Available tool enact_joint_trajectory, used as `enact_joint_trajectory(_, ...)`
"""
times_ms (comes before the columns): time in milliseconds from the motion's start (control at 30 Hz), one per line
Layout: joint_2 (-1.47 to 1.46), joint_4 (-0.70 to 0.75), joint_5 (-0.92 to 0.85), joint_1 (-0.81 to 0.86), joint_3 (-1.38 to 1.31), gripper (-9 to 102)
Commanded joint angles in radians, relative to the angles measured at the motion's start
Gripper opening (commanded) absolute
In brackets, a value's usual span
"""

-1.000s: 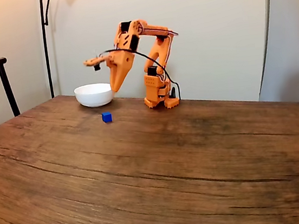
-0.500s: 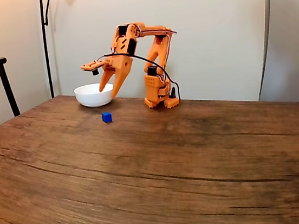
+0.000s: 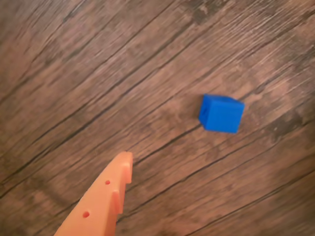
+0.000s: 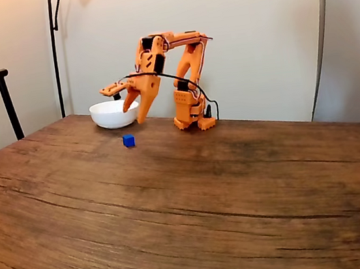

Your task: Grasp the cube and drop it in the bowl

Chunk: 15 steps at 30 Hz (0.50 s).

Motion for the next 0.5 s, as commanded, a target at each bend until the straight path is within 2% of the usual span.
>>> enact_joint_trajectory(0, 0.003, -0.02, -0.011, 0.006, 0.0, 51)
enact_joint_trajectory(267, -0.025, -0.175, -0.009, 0.066, 0.12, 50)
enact_joint_trajectory(467, -0.176, -0.213, 0.002, 0.092, 0.083, 50)
